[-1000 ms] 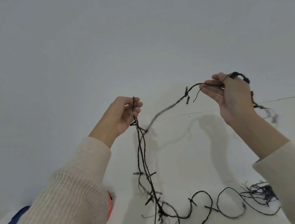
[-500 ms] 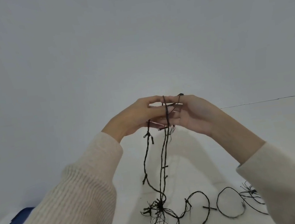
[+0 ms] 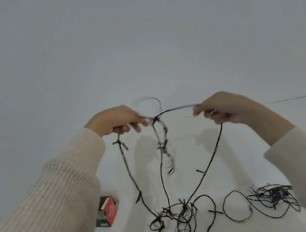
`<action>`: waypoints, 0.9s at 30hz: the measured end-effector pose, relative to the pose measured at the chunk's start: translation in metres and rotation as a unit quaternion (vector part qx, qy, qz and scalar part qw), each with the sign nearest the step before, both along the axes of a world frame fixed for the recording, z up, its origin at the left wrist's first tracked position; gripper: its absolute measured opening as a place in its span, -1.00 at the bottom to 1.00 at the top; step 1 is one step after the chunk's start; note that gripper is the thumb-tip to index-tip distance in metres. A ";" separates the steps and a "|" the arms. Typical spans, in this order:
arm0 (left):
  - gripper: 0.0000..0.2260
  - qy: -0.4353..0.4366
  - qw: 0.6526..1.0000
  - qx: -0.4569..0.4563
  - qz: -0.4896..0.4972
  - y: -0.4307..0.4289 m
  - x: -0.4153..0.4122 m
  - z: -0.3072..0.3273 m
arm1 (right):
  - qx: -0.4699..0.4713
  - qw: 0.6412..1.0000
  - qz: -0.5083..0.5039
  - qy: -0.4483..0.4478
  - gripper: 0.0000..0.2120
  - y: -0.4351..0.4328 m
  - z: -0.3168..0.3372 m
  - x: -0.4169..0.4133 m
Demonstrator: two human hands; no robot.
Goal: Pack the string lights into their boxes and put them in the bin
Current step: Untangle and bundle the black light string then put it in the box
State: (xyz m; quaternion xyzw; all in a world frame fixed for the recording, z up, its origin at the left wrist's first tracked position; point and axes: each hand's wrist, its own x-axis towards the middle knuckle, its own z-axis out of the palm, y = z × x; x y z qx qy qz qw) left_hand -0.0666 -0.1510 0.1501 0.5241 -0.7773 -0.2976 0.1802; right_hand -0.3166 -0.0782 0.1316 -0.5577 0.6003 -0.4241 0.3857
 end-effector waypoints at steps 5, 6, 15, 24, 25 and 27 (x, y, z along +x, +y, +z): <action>-0.82 -0.256 0.964 0.054 0.045 -0.018 0.011 -0.049 | -0.090 0.982 -0.055 -0.156 -0.80 -0.005 0.051 -0.024; -0.81 -0.288 0.954 0.076 0.041 -0.016 0.010 -0.058 | -0.102 0.980 -0.060 -0.162 -0.80 -0.005 0.060 -0.024; -0.45 0.241 0.958 0.023 -0.155 0.044 -0.067 0.000 | -0.109 0.966 0.048 0.231 -0.77 0.014 0.081 0.030; -0.82 0.277 0.955 -0.106 -0.008 0.032 -0.033 0.037 | 0.056 0.888 -0.122 0.439 -0.85 0.004 0.014 -0.047; -0.82 0.244 0.963 -0.111 -0.002 0.027 -0.027 0.040 | 0.015 0.917 -0.137 0.375 -0.87 0.003 0.023 -0.052; -0.82 0.219 0.966 -0.134 0.019 0.023 -0.024 0.051 | -0.139 0.952 -0.192 0.195 -0.89 0.004 0.051 -0.058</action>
